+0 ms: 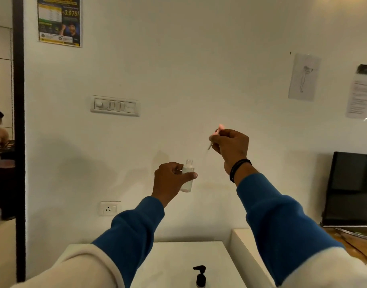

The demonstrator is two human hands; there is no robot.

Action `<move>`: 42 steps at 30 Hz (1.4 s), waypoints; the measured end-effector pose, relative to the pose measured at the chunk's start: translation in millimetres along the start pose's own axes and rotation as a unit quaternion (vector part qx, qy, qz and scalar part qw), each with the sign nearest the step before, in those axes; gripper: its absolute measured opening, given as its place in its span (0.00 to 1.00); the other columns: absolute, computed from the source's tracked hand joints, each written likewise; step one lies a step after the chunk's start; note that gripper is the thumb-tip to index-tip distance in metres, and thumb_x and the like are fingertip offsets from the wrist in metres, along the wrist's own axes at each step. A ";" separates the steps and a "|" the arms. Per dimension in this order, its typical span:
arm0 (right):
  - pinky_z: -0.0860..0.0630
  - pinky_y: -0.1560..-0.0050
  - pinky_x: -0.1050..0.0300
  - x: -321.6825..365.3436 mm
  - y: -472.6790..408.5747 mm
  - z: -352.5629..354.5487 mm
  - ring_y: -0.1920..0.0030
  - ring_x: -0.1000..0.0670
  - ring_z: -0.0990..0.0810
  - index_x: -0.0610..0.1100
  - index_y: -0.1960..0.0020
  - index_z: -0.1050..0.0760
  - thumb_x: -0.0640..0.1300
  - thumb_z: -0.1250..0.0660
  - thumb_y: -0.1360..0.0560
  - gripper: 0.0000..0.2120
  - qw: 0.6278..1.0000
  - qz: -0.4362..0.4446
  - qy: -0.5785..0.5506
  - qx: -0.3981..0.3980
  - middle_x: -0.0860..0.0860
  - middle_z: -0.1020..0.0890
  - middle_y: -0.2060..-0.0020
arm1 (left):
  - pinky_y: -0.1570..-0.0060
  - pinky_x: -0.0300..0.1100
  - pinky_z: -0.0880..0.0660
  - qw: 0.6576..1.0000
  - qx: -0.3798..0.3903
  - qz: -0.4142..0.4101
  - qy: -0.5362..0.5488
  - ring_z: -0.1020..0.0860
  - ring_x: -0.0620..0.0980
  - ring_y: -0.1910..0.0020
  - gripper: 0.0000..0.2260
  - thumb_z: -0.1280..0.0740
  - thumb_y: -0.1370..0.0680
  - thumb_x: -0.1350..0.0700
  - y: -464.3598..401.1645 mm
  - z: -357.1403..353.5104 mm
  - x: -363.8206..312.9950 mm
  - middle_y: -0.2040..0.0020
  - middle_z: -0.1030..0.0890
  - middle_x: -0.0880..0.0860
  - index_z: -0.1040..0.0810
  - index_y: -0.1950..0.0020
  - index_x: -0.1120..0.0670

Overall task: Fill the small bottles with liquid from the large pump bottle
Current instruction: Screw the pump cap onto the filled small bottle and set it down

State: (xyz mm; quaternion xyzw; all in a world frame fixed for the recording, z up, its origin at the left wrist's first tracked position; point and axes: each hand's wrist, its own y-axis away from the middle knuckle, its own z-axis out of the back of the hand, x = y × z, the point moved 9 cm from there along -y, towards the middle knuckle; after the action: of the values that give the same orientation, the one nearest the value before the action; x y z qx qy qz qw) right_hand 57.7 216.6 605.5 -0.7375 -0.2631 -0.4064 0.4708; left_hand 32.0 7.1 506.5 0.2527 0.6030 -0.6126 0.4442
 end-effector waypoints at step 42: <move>0.15 0.55 0.47 17.5 6.1 26.4 0.61 0.49 0.14 0.45 0.56 0.19 0.42 0.19 0.34 0.11 0.973 0.121 0.184 0.064 0.51 0.15 0.63 | 0.50 0.57 0.17 0.997 0.039 -0.057 0.030 0.15 0.54 0.55 0.19 0.18 0.32 0.48 7.2 -63.2 -59.7 0.56 0.15 0.53 0.16 0.48 0.58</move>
State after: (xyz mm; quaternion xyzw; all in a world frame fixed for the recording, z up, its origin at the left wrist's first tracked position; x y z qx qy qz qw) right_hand 81.0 238.2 611.4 -0.6447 -0.1060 -0.4573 0.6034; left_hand 52.3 83.1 544.1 0.2530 0.6050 -0.6522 0.3802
